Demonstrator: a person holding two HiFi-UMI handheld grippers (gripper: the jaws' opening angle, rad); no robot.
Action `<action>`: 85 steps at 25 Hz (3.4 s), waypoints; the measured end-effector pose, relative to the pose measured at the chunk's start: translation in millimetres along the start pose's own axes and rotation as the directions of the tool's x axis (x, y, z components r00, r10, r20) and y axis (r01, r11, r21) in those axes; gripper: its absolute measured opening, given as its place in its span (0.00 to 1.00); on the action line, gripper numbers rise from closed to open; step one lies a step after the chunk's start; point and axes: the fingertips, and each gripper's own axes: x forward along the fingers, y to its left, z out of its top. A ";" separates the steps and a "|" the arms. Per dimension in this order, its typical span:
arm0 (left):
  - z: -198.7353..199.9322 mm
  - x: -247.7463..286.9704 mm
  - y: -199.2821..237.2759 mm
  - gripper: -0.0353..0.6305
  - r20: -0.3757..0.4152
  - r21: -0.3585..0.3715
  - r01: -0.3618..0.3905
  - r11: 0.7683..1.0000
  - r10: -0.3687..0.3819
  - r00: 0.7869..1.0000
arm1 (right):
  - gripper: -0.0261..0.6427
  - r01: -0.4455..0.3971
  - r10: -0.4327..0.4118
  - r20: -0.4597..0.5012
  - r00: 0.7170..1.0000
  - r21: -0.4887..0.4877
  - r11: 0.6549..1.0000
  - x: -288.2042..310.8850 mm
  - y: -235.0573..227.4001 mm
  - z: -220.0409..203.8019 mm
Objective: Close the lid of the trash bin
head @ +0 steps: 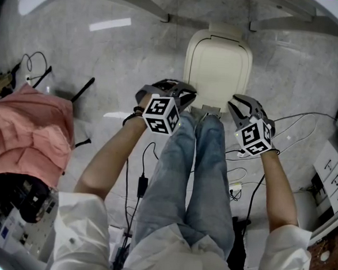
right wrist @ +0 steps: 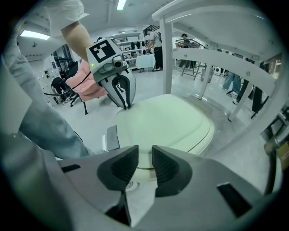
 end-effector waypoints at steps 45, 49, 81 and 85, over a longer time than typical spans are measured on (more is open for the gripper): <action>154.2 -208.0 52.0 0.09 0.354 -0.437 -0.299 0.848 0.468 0.810 | 0.07 0.212 -0.538 0.339 0.772 0.660 0.721 -230.1 -78.4 139.4; 200.5 -287.2 38.3 0.09 0.394 -0.488 -0.314 0.815 0.526 0.754 | 0.07 0.218 -0.603 0.390 0.696 0.686 0.695 -320.2 -72.2 183.5; 310.3 -677.8 -30.2 0.09 0.522 -0.641 -0.600 0.480 0.845 0.118 | 0.06 0.317 -0.781 0.582 0.228 0.714 0.624 -664.8 9.3 277.5; 316.0 -678.7 -31.5 0.09 0.510 -0.632 -0.618 0.468 0.851 0.123 | 0.06 0.319 -0.776 0.586 0.233 0.708 0.630 -668.6 10.8 276.7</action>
